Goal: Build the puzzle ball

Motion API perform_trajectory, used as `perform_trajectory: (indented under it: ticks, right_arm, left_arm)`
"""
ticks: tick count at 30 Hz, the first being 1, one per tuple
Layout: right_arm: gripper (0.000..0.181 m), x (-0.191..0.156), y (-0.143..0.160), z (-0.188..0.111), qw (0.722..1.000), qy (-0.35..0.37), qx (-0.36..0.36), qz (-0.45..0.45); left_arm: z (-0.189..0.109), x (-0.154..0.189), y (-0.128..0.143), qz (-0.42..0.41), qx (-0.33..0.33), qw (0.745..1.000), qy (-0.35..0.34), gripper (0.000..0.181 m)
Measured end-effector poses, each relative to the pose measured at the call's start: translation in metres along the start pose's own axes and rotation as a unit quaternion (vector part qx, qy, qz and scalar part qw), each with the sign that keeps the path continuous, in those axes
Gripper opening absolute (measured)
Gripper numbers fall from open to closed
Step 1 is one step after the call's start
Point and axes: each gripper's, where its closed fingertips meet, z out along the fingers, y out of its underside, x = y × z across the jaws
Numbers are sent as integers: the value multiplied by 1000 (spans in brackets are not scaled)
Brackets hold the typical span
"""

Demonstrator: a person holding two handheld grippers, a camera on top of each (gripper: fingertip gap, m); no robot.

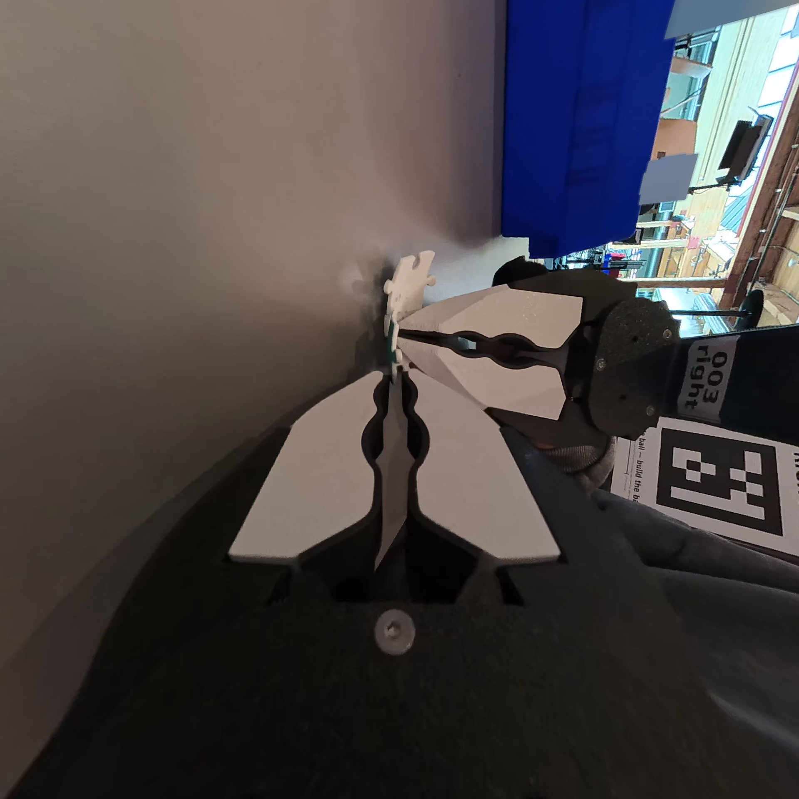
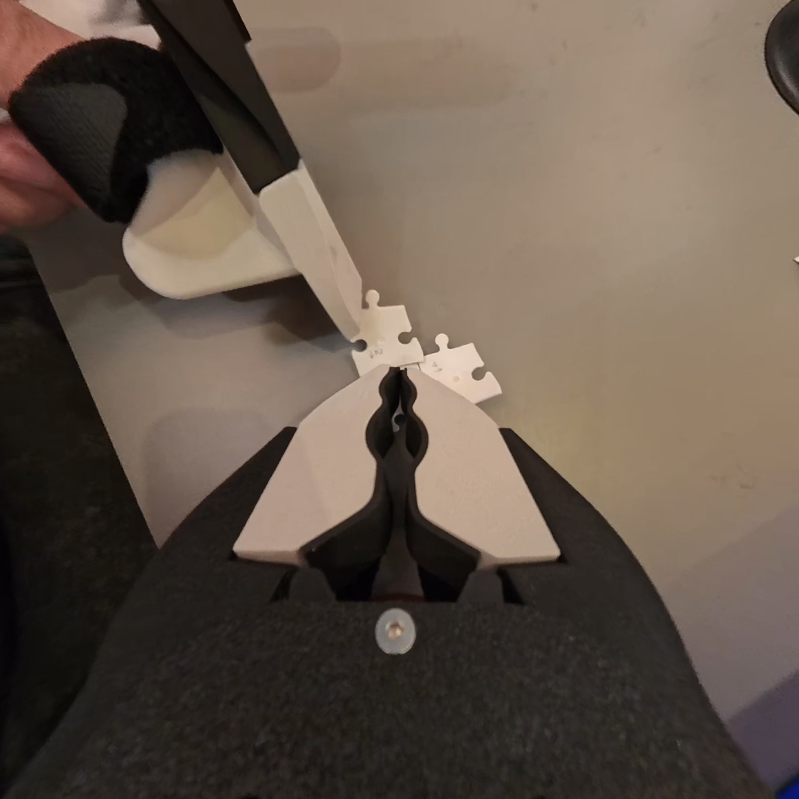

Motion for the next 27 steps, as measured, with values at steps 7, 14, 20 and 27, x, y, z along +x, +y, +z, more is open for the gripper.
perform_trajectory:
  ticks: [7, 14, 20, 27]
  right_arm:
    - [0, 0, -1, 1, 1000, -4, -2, -11]
    - [0, 0, -1, 0, 1000, -9, -5, -8]
    - [0, -3, -8, -1, 1000, -20, 12, -6]
    - [1, -1, -3, 3, 1000, -15, -6, -5]
  left_arm:
    - [-5, -6, -4, 31, 1, 999, -14, 9]
    - [-3, -9, -5, 27, 1, 999, -29, 2]
    - [-3, -10, -4, 29, -3, 999, -35, 2]
    - [-1, -11, -5, 33, -8, 999, -40, 2]
